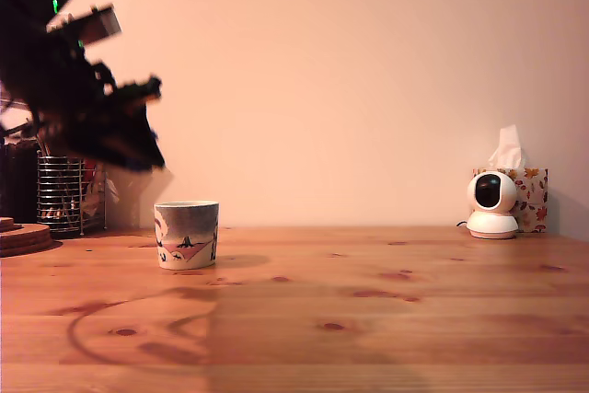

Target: Pick up the coffee capsules on the table and drop them inside the coffee cup

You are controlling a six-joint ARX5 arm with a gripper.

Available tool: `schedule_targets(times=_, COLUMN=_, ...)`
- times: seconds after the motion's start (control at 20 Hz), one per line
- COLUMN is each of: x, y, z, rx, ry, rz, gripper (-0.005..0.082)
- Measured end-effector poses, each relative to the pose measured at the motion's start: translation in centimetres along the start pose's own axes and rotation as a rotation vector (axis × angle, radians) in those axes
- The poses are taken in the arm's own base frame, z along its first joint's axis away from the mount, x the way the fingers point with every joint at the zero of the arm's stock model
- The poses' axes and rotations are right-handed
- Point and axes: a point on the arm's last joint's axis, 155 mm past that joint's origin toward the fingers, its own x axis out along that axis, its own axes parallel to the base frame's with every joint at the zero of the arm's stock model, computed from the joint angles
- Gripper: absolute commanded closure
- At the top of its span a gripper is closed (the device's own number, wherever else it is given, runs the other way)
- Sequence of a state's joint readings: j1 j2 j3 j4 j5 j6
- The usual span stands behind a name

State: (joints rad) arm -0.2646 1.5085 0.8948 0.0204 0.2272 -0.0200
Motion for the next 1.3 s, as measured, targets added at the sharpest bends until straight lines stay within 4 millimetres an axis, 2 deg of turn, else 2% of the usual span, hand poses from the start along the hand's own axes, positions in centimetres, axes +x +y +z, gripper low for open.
schedule_targets(times=0.2, x=-0.5, y=1.4, z=2.8, rx=-0.009, ry=-0.055, rz=0.021, gripper=0.0609)
schedule_targets(times=0.35, x=0.5, y=2.0, z=4.5, rx=-0.013, ry=-0.068, rz=0.014, gripper=0.0609)
schedule_targets(times=0.65, x=4.5, y=2.6, z=3.1, rx=-0.037, ry=0.026, rz=-0.012, gripper=0.0609)
schedule_targets(times=1.05, x=7.3, y=3.2, z=4.7, rx=-0.019, ry=0.039, rz=-0.022, gripper=0.0609)
schedule_targets(times=1.3, x=9.0, y=3.4, z=4.8, rx=-0.021, ry=0.057, rz=-0.035, gripper=0.0609)
